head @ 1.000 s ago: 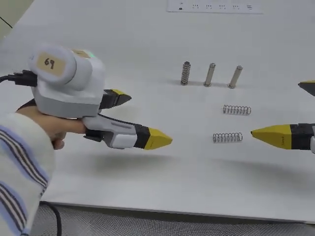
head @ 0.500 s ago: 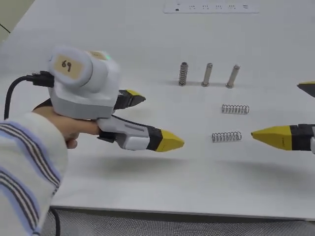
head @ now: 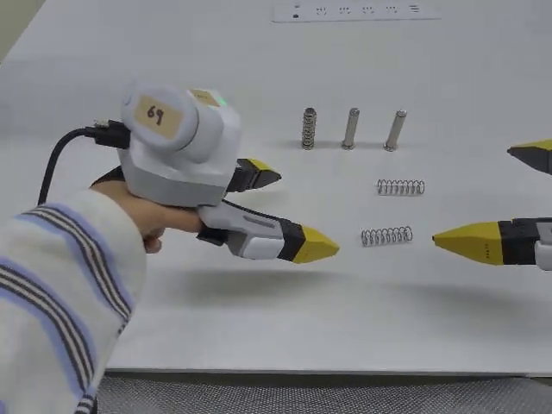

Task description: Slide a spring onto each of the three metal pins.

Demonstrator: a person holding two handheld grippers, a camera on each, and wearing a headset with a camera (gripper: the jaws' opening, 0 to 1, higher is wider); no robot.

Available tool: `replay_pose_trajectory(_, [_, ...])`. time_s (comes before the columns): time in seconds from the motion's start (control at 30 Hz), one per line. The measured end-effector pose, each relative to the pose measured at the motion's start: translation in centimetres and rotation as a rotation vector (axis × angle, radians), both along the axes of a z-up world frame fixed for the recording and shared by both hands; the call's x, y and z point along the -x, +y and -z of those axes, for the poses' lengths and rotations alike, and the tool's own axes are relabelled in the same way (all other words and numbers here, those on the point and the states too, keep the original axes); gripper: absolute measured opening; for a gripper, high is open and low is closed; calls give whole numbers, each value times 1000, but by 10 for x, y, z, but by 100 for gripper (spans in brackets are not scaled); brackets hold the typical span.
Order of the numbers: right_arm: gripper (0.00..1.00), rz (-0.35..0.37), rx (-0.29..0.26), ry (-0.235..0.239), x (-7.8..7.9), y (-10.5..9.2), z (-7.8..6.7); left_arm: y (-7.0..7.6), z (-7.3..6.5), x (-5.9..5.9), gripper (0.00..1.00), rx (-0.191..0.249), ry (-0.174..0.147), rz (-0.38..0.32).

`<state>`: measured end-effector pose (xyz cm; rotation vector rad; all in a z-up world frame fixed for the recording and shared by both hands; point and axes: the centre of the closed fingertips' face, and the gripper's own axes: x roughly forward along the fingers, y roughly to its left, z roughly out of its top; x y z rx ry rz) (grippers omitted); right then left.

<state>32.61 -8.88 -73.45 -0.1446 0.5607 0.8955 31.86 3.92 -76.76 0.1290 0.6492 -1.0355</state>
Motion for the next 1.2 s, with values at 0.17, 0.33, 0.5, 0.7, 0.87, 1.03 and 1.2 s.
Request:
replay_pose_trajectory(0.17, [95,12,2,1,-1,-3,-1,-18,-2,-4,62,58,-1,5])
replay_pose_trajectory(0.33, [95,43,4,3,-3,-8,0,-33,1,-2,58,64,2,38])
replay_pose_trajectory(0.5, [93,37,18,17,0,-10,4,-46,11,9,51,52,34,101])
replay_pose_trajectory(0.7, [94,34,21,26,3,-10,6,-60,16,12,45,44,31,137])
replay_pose_trajectory(0.87, [95,27,23,35,6,-9,8,-65,20,14,35,25,21,170])
replay_pose_trajectory(1.03, [95,27,26,43,9,-9,11,-64,24,12,27,-19,-5,178])
replay_pose_trajectory(1.2, [93,20,28,45,12,-8,11,-68,28,16,23,-35,-1,205])
